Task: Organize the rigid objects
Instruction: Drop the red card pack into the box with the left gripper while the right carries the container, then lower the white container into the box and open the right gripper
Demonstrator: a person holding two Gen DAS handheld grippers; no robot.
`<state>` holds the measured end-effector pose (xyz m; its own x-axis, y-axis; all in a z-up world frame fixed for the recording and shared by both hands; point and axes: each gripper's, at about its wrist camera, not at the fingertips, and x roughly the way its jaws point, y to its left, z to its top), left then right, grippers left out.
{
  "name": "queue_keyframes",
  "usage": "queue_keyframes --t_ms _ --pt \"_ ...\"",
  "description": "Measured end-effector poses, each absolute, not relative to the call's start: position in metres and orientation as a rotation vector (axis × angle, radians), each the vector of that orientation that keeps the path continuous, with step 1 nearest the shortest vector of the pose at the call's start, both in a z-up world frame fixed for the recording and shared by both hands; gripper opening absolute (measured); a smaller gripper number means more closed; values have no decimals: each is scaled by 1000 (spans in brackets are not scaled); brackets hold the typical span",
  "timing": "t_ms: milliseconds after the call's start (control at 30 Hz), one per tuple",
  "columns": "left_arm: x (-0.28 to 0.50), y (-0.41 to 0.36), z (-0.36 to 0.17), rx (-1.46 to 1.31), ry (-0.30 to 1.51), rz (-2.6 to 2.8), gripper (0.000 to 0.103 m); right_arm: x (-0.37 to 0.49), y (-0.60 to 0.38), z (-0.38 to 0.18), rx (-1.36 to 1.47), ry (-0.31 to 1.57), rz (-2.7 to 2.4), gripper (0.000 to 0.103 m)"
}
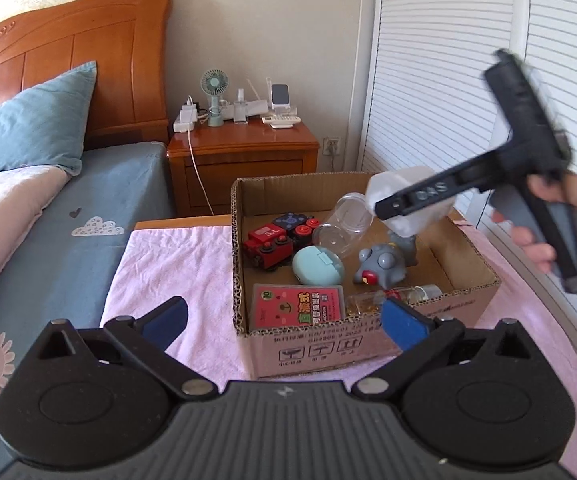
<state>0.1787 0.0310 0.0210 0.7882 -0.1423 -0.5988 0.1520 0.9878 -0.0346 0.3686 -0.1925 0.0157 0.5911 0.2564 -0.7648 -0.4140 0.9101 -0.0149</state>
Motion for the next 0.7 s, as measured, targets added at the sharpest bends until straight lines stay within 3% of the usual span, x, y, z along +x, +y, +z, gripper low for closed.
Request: queue_keyframes --t_ms 67,167,700 --pt "172 29 21 29 638 -155 102 378 -193 11 -180 859 368 87" --pt "165 24 19 67 627 -146 102 382 -198 12 -135 850 346 103" --pt "142 10 25 46 623 -108 102 284 -223 22 -43 956 289 103"
